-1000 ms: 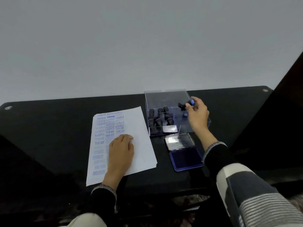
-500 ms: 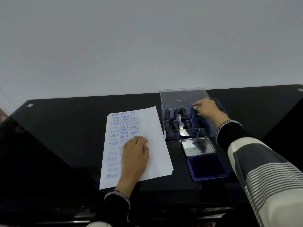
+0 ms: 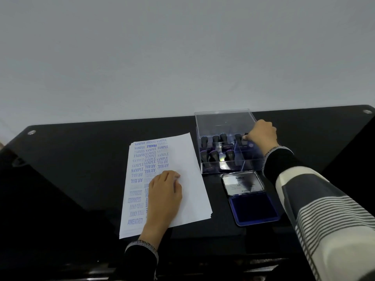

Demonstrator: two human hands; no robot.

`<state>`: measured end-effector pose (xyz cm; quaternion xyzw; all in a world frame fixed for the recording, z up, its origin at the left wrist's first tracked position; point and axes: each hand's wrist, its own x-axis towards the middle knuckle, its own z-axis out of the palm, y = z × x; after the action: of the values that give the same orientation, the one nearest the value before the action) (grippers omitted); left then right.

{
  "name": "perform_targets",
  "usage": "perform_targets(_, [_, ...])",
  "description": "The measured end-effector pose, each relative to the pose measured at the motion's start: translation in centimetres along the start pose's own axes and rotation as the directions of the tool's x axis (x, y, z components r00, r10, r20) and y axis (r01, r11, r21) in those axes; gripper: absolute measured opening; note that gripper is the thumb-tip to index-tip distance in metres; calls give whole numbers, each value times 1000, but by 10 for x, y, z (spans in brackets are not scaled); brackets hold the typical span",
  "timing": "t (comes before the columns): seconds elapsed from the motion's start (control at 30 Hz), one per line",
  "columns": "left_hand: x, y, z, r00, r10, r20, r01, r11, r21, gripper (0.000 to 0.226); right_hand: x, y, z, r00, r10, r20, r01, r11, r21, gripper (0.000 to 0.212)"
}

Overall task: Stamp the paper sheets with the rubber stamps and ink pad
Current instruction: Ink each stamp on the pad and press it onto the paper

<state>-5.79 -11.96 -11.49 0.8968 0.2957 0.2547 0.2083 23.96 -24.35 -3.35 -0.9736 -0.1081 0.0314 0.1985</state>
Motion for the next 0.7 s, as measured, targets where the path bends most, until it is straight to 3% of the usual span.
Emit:
perform_targets(0.1, [0, 1, 0, 1000, -2, -4, 2, 1000, -3, 19, -1, -4, 1, 999, 37, -12, -38, 999, -35, 42])
perform_targets(0.23, [-1, 1, -1, 1000, -1, -2, 1, 1000, 2, 20, -9, -6, -2, 996, 47, -77, -46, 999, 12, 38])
perform_targets(0.33, [0, 1, -1, 1000, 6, -8, -6, 1000, 13, 20, -24, -8, -2, 980, 37, -197, -3, 985, 171, 38])
perform_targets(0.4, [0, 2, -1, 1000, 11, -6, -11, 1000, 26, 19, -41, -13, -4, 972, -16, -234, 102, 928, 358, 31])
perform_targets(0.53, [0, 4, -2, 997, 81, 2, -81, 996, 38, 14, -86, -17, -4, 987, -103, -119, 158, 680, 716, 9])
perform_targets(0.7, [1, 12, -7, 994, 88, 59, -96, 986, 139, 21, -135, 14, -3, 969, -245, -4, 179, 693, 698, 11])
